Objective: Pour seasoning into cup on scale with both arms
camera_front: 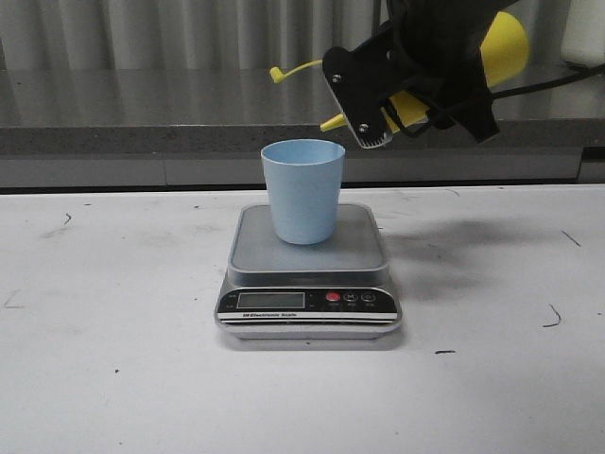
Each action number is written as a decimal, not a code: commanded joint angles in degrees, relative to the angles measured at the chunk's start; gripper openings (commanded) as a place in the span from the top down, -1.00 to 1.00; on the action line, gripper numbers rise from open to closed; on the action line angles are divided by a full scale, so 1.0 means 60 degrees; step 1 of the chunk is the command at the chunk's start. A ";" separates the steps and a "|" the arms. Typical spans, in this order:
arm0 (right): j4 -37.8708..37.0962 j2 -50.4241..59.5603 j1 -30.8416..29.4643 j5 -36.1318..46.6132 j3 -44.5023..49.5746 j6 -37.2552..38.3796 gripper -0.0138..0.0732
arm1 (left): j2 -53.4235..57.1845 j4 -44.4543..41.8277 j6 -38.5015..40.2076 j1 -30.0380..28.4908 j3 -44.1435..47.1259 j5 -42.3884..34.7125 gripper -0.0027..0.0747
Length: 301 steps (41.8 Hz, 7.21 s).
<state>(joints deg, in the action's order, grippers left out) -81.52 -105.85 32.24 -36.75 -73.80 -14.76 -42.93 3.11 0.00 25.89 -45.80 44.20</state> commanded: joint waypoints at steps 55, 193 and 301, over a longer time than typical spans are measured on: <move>0.2073 0.4134 -0.6043 1.0116 0.4478 1.1465 -0.19 | 0.0048 0.0081 0.0000 -0.0003 -0.0242 -0.0674 -0.20; 1.4110 1.1183 -0.2892 -0.0263 0.5145 0.2081 -0.80 | 0.0048 0.0081 0.0000 -0.0003 -0.0242 -0.0674 -0.20; 1.4110 1.3341 -0.2892 -0.2004 0.5145 0.2081 0.84 | 0.7362 -0.0673 0.0915 -0.4361 0.7869 -0.7960 0.98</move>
<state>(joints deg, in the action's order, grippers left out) 3.61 -25.39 14.88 -52.15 -41.38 -1.75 0.33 -0.54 4.69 -0.23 0.14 2.04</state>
